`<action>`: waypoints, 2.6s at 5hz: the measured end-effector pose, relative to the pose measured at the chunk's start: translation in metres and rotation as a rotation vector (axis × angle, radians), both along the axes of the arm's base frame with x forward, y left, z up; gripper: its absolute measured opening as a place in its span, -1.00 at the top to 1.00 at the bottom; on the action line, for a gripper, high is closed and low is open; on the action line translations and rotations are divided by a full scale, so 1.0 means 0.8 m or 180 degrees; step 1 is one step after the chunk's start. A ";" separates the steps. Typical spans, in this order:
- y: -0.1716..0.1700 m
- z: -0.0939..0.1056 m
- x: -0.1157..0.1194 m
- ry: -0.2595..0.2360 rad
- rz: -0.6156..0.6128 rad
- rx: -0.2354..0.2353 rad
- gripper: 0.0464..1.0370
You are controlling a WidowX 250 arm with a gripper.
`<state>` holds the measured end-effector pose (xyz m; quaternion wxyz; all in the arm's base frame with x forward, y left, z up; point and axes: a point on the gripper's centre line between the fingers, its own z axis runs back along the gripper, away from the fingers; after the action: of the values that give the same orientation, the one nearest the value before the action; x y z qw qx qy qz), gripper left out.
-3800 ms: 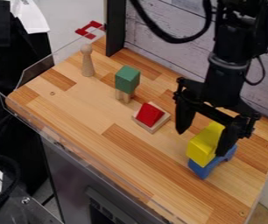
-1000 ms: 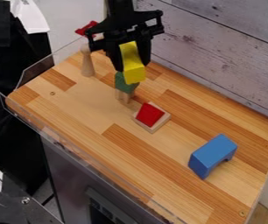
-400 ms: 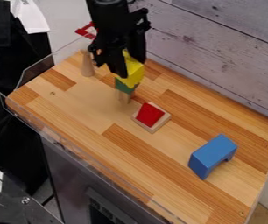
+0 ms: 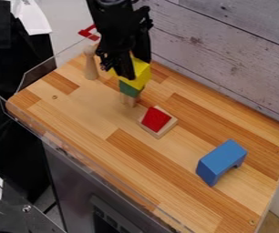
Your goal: Put the yellow rectangle on top of the green cube
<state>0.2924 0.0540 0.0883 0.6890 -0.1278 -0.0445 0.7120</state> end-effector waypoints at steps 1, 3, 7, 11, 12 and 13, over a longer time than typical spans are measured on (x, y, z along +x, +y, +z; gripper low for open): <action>0.006 0.003 0.007 -0.0035 0.0044 0.0000 0.04; 0.010 0.000 0.014 -0.0024 0.0093 0.0004 0.04; -0.008 -0.009 0.027 0.0005 0.0093 -0.0040 -0.06; -0.003 0.001 0.023 -0.0031 -0.0172 -0.0228 -0.92; -0.004 0.037 0.003 -0.0151 -0.0474 0.0163 -0.92; -0.030 0.049 -0.014 0.0001 -0.1280 0.0453 -0.92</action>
<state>0.2813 0.0298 0.1278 0.8245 -0.0850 -0.0681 0.5553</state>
